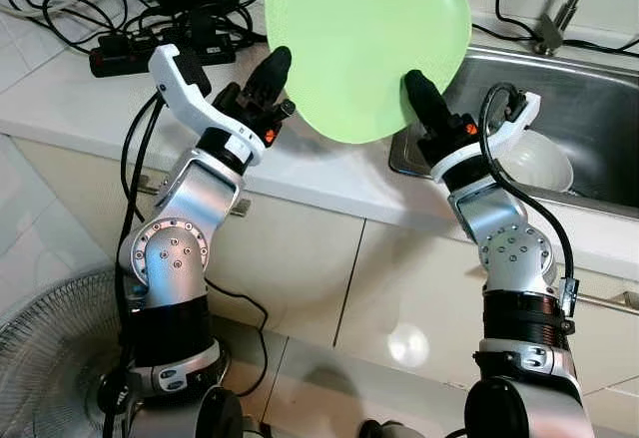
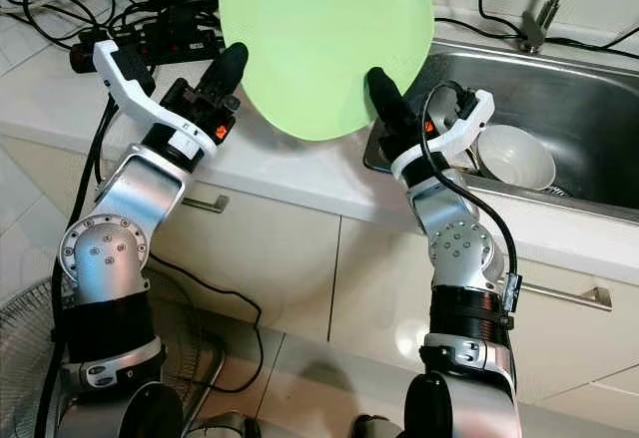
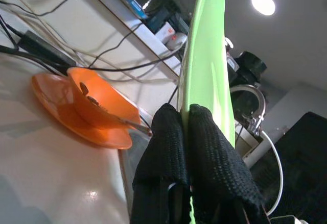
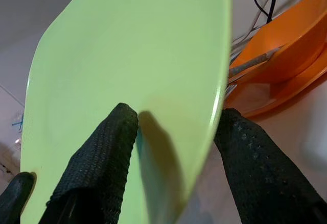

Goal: Kitchen organization

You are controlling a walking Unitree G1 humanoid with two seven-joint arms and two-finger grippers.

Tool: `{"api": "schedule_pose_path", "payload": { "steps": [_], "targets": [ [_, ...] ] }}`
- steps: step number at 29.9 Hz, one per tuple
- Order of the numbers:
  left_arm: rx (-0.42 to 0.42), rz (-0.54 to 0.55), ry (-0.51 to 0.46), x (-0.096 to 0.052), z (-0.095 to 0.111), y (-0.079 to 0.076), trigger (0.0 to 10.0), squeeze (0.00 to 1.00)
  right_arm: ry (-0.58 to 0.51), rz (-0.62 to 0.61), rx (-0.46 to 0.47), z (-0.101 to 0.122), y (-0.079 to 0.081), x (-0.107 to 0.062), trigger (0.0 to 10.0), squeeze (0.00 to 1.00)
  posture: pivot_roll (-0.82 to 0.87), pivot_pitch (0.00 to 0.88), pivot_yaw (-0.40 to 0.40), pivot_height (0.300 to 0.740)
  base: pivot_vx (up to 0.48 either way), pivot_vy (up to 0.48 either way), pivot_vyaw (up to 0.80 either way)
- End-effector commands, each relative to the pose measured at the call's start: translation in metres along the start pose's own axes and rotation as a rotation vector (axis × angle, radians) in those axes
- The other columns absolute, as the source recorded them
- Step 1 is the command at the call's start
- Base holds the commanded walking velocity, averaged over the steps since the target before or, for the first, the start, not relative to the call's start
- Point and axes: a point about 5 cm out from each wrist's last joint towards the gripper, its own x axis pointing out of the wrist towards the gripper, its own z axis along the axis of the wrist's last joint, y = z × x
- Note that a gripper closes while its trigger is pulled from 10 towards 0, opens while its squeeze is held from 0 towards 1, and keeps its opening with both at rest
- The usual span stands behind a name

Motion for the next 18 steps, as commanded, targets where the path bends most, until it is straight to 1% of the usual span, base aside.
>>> {"api": "schedule_pose_path", "payload": {
  "steps": [1, 2, 3, 4, 6, 10, 15, 16, 17, 18],
  "targets": [
    [0.010, -0.056, 0.005, 0.001, 0.000, -0.010, 10.0, 0.00, 0.002, 0.011, -0.005, 0.000, 0.004, 0.001, 1.9, 0.00, 0.01, 0.079, 0.005, 0.732, 0.000, 0.000, 0.00],
    [0.015, -0.059, 0.016, 0.001, -0.002, -0.010, 10.0, 0.00, 0.000, 0.014, -0.002, 0.000, 0.005, 0.001, 0.0, 0.00, 0.01, 0.079, 0.005, 0.732, 0.000, 0.000, 0.00],
    [0.015, -0.059, 0.016, 0.001, -0.002, -0.010, 10.0, 0.00, 0.000, 0.014, -0.002, 0.000, 0.005, 0.001, 0.0, 0.00, 0.01, 0.079, 0.005, 0.732, 0.000, 0.000, 0.00],
    [0.013, -0.064, 0.038, 0.001, -0.007, -0.011, 10.0, 0.00, 0.000, 0.021, 0.004, 0.000, 0.006, 0.001, 0.0, 0.00, 0.01, 0.080, 0.006, 0.732, 0.000, 0.000, 0.00],
    [0.008, -0.064, 0.058, 0.002, -0.012, -0.012, 10.0, 0.00, 0.001, 0.027, 0.009, -0.001, 0.006, 0.002, 0.0, 0.00, 0.01, 0.080, 0.006, 0.732, 0.000, 0.000, 0.00],
    [0.002, -0.064, 0.075, 0.002, -0.016, -0.013, 10.0, 0.00, -0.002, 0.027, 0.012, -0.001, 0.007, 0.002, 0.0, 0.00, 0.01, 0.080, 0.007, 0.732, 0.000, 0.000, 0.00],
    [0.026, -0.028, 0.111, 0.003, -0.022, -0.009, 10.0, 0.00, -0.012, 0.022, 0.018, 0.000, 0.006, 0.001, 0.0, 0.00, 0.01, 0.080, 0.009, 0.732, 0.000, 0.000, 0.00],
    [0.029, -0.016, 0.117, 0.003, -0.023, -0.007, 10.0, 0.30, -0.015, 0.022, 0.021, 0.001, 0.005, 0.001, 0.0, 0.00, 0.01, 0.080, 0.009, 0.732, 0.000, 0.000, 0.00],
    [0.029, -0.007, 0.120, 0.003, -0.024, -0.006, 10.0, 0.70, -0.018, 0.021, 0.026, 0.001, 0.005, 0.001, 0.0, 0.00, 0.01, 0.080, 0.009, 0.732, 0.000, 0.000, 0.00],
    [0.029, -0.001, 0.122, 0.003, -0.024, -0.005, 10.0, 0.70, -0.019, 0.021, 0.029, 0.001, 0.005, 0.001, 0.0, 0.00, 0.01, 0.080, 0.009, 0.732, 0.000, 0.000, 0.00]
  ]
}}
